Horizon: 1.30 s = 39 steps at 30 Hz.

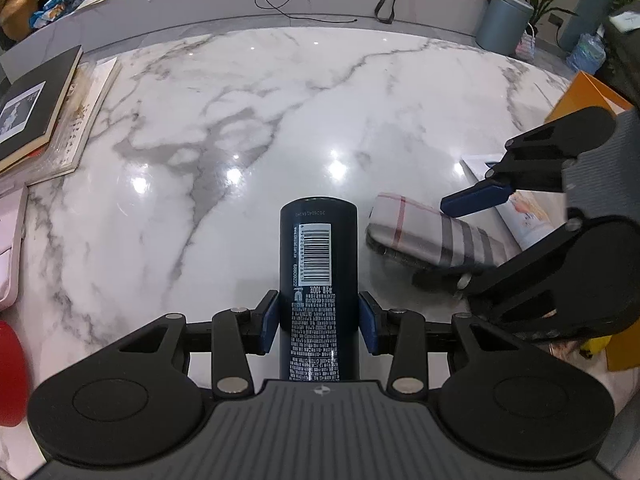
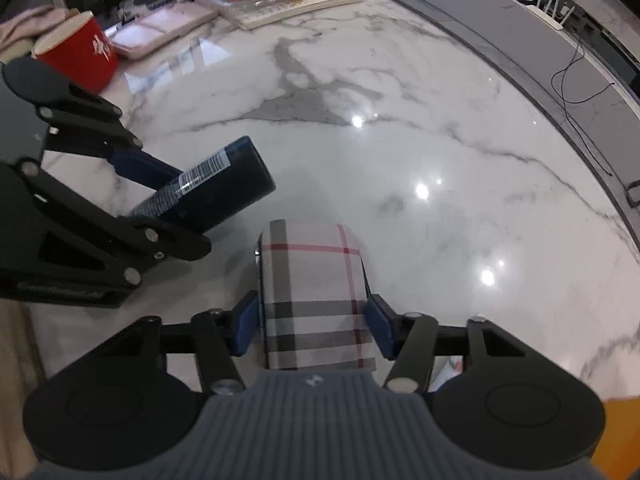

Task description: Organize rigid objects

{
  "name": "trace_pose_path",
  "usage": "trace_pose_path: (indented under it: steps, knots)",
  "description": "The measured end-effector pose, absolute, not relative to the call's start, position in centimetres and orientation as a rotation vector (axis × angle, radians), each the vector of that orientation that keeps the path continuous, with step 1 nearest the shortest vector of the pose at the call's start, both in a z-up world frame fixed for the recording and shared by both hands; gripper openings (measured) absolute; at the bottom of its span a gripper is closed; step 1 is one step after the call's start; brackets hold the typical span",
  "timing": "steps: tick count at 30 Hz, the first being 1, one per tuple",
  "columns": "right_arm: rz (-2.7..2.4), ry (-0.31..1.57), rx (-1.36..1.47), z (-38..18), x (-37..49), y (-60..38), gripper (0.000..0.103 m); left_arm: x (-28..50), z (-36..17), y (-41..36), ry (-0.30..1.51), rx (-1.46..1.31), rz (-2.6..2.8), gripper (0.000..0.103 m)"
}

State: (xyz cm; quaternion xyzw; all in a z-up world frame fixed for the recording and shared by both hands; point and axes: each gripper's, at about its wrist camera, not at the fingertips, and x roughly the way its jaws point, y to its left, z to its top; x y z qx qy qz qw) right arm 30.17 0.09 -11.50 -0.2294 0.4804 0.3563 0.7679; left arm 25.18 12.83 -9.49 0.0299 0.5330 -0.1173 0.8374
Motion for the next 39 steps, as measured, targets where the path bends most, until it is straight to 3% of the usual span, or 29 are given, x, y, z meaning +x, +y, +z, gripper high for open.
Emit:
trace_pose_path:
  steps: [1,12,29,33,36,39]
  knots:
    - [0.771,1.022,-0.478,-10.7,29.7,-0.2,0.033,25.0,-9.4,12.7,1.13,0.066,-0.247,0.047]
    - [0.741,1.15,-0.175,-8.1,26.4,-4.6,0.016,21.7,-7.9,10.3,1.144,0.062,-0.272,0.047]
    - [0.654,1.131,-0.292,-10.0,25.0,-4.0,0.022,21.2,-10.8,8.5,1.231,0.125,-0.316,0.047]
    - [0.653,1.128,-0.291,-10.1,24.9,-3.9,0.023,21.4,-10.9,8.1,1.266,0.191,-0.335,0.056]
    - [0.646,1.115,-0.301,-10.1,24.8,-3.8,0.024,21.2,-10.9,7.9,1.282,0.231,-0.352,0.055]
    - [0.633,1.103,-0.275,-10.2,24.5,-4.0,0.022,20.9,-10.9,7.9,1.279,0.222,-0.359,0.048]
